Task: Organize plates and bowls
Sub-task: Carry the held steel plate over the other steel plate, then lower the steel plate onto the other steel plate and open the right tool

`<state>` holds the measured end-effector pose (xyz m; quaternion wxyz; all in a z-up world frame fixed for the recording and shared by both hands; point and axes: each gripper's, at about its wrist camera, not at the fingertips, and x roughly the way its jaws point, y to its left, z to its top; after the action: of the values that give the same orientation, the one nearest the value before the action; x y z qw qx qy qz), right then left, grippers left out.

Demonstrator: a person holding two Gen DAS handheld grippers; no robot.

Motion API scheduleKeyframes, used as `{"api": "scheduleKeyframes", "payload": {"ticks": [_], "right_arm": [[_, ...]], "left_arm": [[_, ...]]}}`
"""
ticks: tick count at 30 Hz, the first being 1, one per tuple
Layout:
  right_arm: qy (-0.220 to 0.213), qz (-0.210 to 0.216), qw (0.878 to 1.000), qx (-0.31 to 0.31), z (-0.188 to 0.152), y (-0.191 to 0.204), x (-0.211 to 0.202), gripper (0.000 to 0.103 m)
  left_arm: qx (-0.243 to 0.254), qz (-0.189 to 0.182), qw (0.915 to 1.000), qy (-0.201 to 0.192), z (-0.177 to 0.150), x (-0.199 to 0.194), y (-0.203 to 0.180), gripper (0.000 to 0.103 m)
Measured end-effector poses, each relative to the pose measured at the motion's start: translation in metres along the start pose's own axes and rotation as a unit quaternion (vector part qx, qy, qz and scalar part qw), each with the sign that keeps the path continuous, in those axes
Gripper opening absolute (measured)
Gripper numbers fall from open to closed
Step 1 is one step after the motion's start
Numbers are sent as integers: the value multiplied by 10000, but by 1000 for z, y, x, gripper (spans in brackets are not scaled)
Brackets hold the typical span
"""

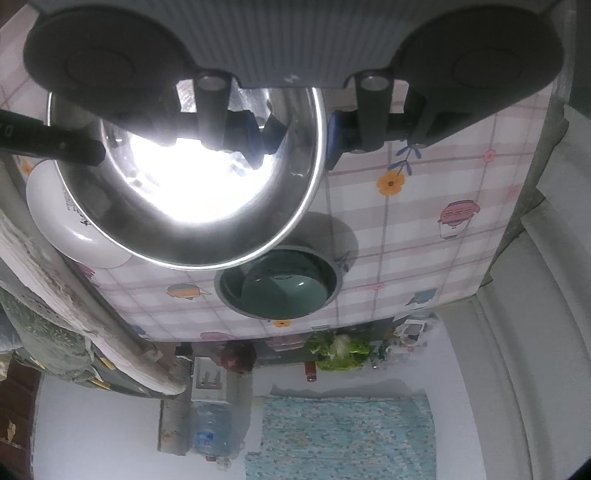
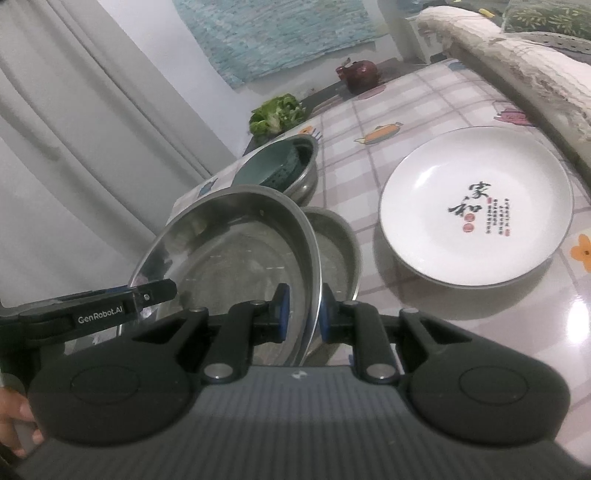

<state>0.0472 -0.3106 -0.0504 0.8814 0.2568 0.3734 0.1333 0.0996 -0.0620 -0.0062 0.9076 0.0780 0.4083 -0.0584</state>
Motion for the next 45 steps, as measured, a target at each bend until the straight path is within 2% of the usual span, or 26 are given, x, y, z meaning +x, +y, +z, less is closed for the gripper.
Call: {"api": "scheduleKeyframes", "payload": {"ticks": [29,45], "right_arm": [[247,-264,9993,42,-3,-8,23,17],[324,-378,9987,91,-4,-12,30,19]], "left_arm": [[-29,-93,9989,449,-13,36,1,35],[-192,-328,9965,740,-22,47,5,35]]}}
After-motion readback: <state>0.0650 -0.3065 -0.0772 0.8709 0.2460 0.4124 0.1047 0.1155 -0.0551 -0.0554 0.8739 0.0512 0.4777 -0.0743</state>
